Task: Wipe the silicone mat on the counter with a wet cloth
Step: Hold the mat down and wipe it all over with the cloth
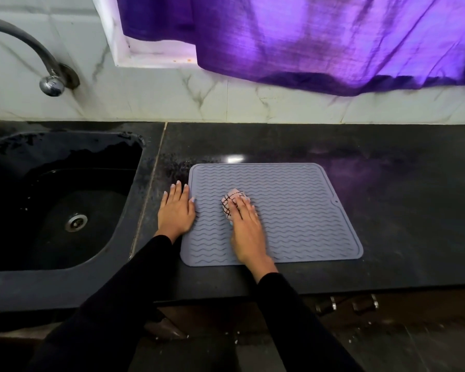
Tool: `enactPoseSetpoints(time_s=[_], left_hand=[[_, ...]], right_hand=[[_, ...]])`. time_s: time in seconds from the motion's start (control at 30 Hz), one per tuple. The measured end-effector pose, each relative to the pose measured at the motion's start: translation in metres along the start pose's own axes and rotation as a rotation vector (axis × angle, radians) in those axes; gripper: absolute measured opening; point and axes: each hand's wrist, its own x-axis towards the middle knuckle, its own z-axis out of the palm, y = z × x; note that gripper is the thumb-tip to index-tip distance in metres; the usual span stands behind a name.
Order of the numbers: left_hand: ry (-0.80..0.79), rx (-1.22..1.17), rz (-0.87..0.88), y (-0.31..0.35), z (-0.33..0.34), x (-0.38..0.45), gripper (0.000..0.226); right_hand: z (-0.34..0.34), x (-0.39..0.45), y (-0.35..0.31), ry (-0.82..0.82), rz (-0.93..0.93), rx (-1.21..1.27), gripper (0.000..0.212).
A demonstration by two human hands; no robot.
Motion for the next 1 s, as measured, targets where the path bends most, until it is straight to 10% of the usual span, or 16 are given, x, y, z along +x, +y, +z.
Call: enactPoseSetpoints(time_s=[0.37,0.47,0.57,0.83,1.0], left_hand=[[0.015,0.013,-0.002,0.002,0.002,0.000,0.068],[-0.012,-0.002,0.002,0.002,-0.002,-0.002,0.067],[-0.052,0.001,0.012,0.002,-0.005,-0.006,0.056],[-0.025,-0.002,0.035,0.002,-0.004,-0.013,0.053],[0.005,-0.008,0.037,0.001,-0.001,-0.012,0.066]], right_hand=[[0.000,0.020,0.006,-0.153,0.018,-0.055,0.071],[-0.018,0.036,0.003,-0.224,0.231,0.453,0.051],[-0.034,0.049,-0.002,0.069,0.580,1.093,0.037],[0.017,-0.006,-0.032,-0.074,0.028,-0.048,0.061],[0.016,0.005,-0.020,-0.135,0.040,-0.069,0.057]])
